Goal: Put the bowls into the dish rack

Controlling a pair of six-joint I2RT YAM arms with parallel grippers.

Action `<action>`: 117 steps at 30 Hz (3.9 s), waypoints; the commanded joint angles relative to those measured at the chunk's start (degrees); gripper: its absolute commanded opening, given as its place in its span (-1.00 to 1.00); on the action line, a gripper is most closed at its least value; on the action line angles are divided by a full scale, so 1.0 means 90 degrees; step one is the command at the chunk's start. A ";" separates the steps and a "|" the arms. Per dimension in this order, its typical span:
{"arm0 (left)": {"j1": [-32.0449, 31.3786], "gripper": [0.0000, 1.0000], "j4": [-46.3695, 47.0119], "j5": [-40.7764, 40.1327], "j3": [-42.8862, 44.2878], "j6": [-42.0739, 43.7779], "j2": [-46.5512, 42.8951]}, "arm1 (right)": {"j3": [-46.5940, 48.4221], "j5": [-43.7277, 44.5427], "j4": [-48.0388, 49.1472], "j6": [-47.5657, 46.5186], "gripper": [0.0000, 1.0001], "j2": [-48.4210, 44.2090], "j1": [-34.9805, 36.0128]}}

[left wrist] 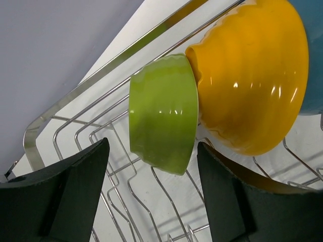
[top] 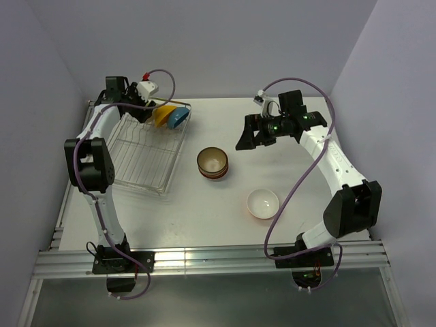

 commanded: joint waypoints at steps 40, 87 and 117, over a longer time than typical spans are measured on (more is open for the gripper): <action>0.0324 0.93 0.0581 0.2778 -0.4266 -0.4103 -0.6154 | -0.2934 0.2398 -0.0515 -0.3057 0.50 0.0413 -0.0055; -0.2380 0.99 0.3393 0.2416 -0.4286 -0.9580 -0.5617 | 0.0083 0.0063 0.3030 0.1191 -1.00 -0.0495 0.0892; -0.2938 -0.74 0.4009 0.2377 -0.4608 -1.0353 -0.5196 | 0.0024 0.0259 0.2836 0.0928 -0.92 -0.0387 0.1166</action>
